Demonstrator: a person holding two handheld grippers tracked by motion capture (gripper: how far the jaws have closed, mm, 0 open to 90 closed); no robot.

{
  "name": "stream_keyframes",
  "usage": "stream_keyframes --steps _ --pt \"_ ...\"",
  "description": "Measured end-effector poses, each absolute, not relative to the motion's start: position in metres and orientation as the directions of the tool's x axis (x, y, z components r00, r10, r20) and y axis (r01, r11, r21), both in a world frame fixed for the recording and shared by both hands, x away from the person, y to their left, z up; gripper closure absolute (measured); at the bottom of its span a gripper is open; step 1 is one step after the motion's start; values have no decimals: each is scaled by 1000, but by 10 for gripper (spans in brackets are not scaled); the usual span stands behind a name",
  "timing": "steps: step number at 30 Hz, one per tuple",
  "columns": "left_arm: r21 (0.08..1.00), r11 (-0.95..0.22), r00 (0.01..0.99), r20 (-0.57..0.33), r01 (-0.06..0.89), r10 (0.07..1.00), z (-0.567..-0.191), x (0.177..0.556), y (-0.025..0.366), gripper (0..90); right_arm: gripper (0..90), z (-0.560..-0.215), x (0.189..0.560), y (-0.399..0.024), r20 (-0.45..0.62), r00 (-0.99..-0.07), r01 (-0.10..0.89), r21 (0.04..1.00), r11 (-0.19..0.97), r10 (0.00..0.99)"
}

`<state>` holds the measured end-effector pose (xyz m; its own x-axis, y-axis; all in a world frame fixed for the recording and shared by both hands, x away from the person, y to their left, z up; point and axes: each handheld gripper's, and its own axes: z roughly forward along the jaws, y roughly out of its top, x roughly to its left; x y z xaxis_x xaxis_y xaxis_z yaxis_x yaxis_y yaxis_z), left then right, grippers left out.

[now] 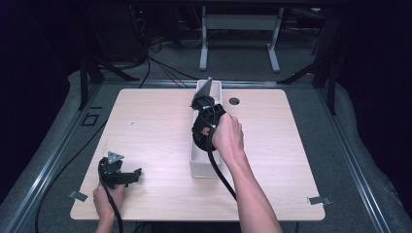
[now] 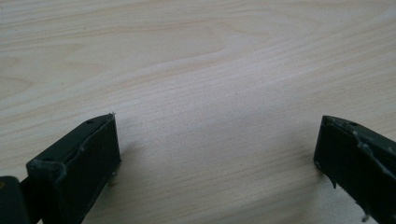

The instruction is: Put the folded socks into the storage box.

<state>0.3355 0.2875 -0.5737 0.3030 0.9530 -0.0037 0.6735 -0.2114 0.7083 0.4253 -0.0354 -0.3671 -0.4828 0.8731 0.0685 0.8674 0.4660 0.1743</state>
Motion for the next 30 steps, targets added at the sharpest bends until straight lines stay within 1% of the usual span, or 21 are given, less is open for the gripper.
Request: stream_keyframes --steps 7,18,30 --pt "708 -212 303 -3 673 953 -574 336 288 2 443 -383 428 -34 85 -471 877 155 456 878" --pt "708 -212 303 -3 674 953 -574 336 288 2 438 -398 428 -30 92 -458 885 144 444 884" --pt "708 -212 303 -4 674 953 -574 336 288 2 429 -414 431 -34 90 -424 902 134 411 901"
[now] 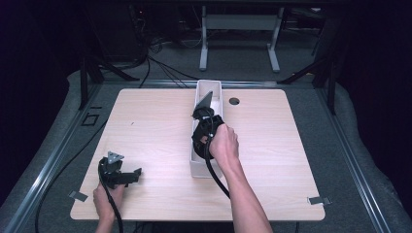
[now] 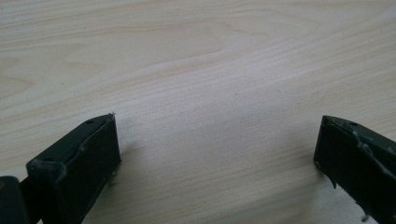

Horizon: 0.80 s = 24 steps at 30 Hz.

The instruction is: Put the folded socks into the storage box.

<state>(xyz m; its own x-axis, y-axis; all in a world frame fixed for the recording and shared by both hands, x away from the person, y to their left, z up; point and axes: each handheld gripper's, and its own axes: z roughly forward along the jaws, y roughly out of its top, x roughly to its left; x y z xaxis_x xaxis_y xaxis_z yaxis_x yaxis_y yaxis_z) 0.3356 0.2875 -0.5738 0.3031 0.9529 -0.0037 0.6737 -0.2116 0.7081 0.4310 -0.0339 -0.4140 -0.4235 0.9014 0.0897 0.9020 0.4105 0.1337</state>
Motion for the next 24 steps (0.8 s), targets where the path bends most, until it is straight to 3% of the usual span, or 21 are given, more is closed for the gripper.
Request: stream_keyframes --steps 13,24 --pt "708 -212 303 -3 673 953 -574 336 288 2 402 -433 436 -32 104 -393 918 98 384 914" --pt "709 -213 303 -2 673 953 -574 336 288 2 203 -426 430 -36 87 -412 908 125 401 907"
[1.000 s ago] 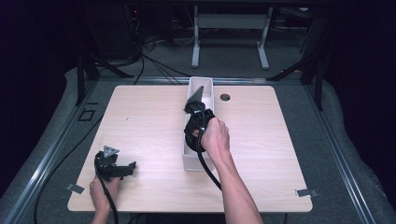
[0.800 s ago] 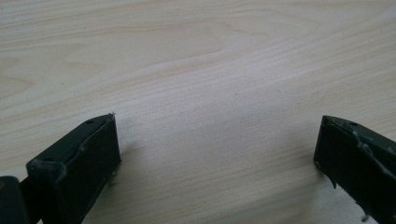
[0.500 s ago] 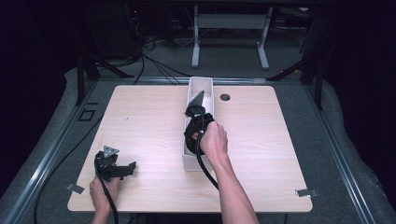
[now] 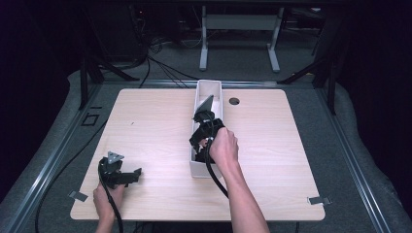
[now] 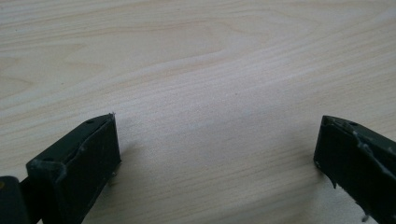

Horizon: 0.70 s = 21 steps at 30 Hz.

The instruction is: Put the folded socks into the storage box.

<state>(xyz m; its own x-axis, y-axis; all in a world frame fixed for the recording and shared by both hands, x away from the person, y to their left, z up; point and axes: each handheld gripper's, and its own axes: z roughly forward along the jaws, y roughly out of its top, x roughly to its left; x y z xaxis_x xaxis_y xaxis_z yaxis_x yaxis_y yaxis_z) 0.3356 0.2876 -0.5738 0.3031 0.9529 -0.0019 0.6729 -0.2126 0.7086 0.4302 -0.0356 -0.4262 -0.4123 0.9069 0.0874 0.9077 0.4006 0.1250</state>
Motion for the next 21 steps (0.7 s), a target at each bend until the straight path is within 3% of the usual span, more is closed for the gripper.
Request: stream_keyframes --steps 21 --pt "708 -212 303 -3 674 953 -574 336 288 2 41 -381 406 -69 76 -465 863 261 433 882"
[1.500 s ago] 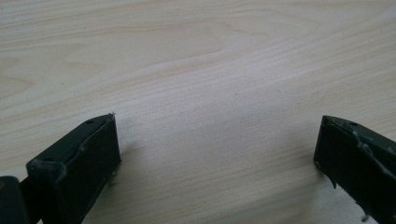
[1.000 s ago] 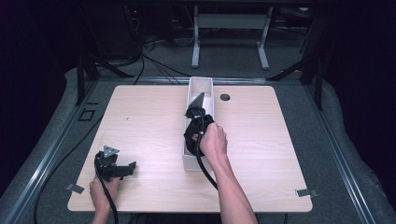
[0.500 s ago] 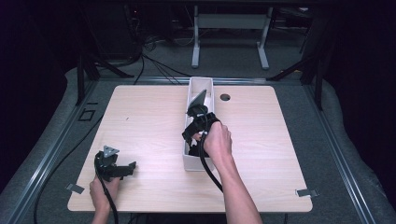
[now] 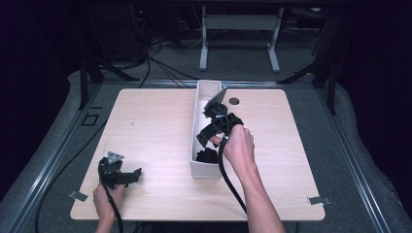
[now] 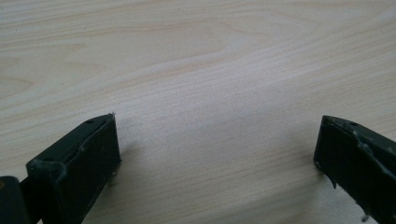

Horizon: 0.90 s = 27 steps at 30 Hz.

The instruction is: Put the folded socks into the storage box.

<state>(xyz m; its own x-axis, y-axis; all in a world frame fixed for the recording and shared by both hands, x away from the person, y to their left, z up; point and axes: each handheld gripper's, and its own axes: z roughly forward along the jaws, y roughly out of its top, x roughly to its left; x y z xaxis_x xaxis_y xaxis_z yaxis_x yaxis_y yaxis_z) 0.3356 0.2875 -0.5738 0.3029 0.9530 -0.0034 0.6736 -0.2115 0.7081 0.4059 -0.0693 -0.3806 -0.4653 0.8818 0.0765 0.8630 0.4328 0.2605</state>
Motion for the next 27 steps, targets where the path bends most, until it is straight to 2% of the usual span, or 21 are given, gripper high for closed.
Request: stream_keyframes --steps 6,14,27 --pt "708 -212 303 -3 673 953 -574 336 288 2 0 -373 396 -87 55 -471 845 315 432 881" --pt "708 -212 303 -3 673 953 -574 336 288 2 0 -375 383 -121 26 -442 841 361 404 896" --pt "708 -212 303 -3 673 953 -574 336 287 1 0 -402 363 -182 39 -384 859 382 341 923"
